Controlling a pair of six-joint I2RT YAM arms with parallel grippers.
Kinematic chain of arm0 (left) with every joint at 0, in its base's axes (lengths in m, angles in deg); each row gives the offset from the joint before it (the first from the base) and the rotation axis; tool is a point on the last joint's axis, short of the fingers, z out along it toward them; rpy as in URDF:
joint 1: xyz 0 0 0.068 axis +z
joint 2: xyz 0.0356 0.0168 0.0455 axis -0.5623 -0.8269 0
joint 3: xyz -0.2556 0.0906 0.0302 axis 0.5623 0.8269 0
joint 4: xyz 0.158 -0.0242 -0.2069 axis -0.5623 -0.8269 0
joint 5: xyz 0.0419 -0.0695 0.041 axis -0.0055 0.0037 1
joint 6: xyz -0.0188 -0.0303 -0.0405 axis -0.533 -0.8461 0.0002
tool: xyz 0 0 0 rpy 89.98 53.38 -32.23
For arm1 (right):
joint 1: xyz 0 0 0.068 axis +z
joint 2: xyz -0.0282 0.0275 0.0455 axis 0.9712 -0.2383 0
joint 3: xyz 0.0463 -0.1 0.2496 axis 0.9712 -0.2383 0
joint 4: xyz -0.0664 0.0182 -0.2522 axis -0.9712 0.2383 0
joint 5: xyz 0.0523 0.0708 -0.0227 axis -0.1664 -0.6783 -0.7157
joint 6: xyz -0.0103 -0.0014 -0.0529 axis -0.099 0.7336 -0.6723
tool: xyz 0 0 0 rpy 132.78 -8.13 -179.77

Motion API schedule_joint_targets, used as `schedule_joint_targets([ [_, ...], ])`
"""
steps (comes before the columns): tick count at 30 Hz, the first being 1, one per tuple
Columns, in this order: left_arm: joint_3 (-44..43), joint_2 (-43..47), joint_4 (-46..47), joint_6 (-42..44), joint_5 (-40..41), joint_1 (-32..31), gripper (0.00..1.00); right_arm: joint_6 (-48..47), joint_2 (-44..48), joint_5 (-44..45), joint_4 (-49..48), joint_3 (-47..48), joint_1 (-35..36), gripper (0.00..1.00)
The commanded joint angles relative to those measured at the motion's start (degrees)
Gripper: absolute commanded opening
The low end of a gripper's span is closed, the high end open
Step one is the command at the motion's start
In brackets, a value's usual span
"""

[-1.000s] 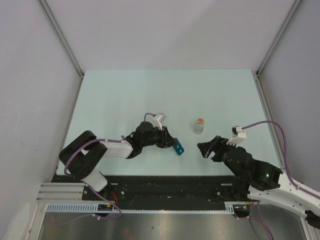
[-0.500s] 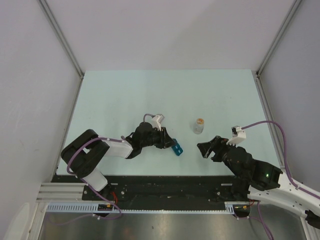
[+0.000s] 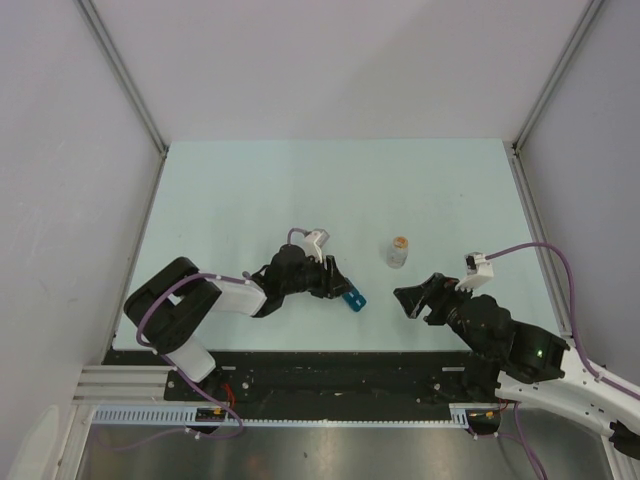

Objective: Sort the pills into containers

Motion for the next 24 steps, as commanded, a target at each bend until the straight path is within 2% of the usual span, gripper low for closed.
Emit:
schedule_joint_targets([
  [1,-0.26,-0.53,1.33,1.31,-1.05,0.40,0.53,-1.22,0.68,-0.96,-2.23,0.46,0.13,0.81],
  [14,0.97,0.18,1.24,2.63,0.44,0.40,0.58,-0.60,-2.57,-2.19,-3.72,-0.06,0.13,0.81],
  [20,1.23,-0.87,1.24,2.89,1.14,0.40,0.66,-1.04,-4.42,-3.25,-4.69,-0.06,0.13,0.81],
  [24,1.15,-1.67,1.33,2.89,1.23,0.40,0.66,-0.95,-4.16,-2.90,-4.69,-0.06,0.13,0.81],
])
